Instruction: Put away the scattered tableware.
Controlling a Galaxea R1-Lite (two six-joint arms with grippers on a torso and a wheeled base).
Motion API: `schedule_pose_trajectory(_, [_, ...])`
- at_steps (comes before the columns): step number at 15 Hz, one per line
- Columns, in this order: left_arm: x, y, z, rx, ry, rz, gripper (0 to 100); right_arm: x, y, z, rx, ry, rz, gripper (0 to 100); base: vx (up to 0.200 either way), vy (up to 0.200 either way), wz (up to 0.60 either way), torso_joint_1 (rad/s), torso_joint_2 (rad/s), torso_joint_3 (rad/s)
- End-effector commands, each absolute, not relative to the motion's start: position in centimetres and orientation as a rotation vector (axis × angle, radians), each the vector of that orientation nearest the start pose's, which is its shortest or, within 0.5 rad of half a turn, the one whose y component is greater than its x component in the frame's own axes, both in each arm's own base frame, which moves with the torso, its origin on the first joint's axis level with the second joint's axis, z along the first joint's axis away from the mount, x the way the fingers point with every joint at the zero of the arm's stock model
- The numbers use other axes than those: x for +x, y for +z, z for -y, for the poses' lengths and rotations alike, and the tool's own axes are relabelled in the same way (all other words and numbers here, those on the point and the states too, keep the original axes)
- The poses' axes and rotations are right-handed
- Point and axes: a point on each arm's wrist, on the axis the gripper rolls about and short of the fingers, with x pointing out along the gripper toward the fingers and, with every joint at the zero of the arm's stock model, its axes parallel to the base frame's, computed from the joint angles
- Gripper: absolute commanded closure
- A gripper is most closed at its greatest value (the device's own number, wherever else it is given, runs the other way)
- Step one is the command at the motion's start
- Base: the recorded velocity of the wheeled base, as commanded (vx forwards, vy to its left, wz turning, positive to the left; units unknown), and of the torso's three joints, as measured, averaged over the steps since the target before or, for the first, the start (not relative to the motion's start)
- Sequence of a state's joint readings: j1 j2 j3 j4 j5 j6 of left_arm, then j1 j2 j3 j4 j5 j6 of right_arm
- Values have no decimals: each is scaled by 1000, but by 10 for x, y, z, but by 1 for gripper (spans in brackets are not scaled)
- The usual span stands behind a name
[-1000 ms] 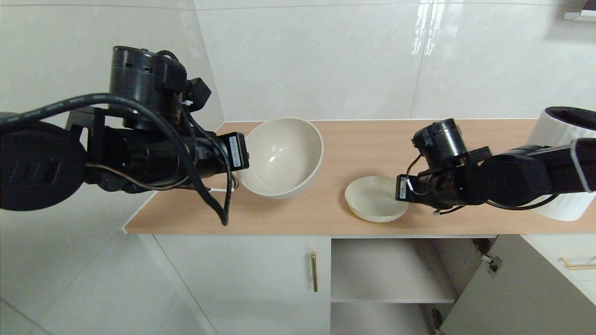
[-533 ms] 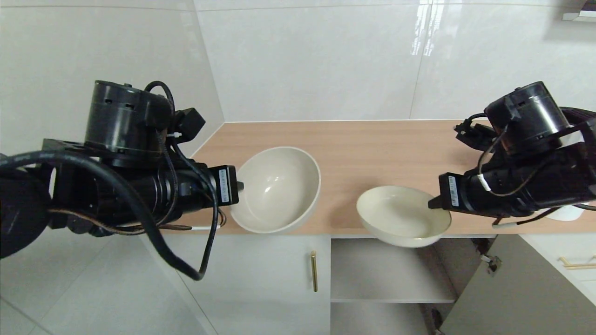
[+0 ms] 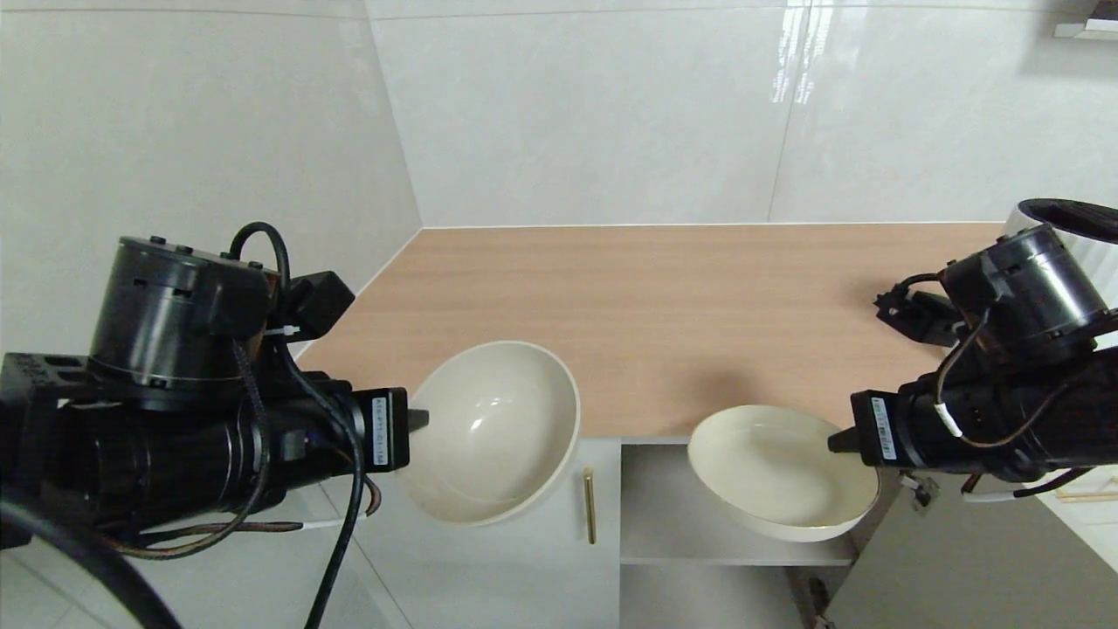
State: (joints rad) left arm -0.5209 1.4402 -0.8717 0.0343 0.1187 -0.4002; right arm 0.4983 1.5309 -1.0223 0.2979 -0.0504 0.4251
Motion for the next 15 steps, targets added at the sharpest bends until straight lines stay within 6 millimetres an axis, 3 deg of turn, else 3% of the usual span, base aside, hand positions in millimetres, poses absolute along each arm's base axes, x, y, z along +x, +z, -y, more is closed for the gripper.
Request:
schedule_pose_trajectory(1, [202,207,113,-191,-269,-648,100,218,188,-116,173,237,-867,100,-200,0,0,17,7,-2])
schedule_pose_trajectory(10, [207,197,118,-177,-267,-675,100,228,183,-113,177,193,-828,100,0,0,0,0,0,0])
schedule_pose_trajectory(15, [209,194,119,-173,-264,-685,100,227,182,-113,170,194,-834,100,0,0,0,-164,378,208])
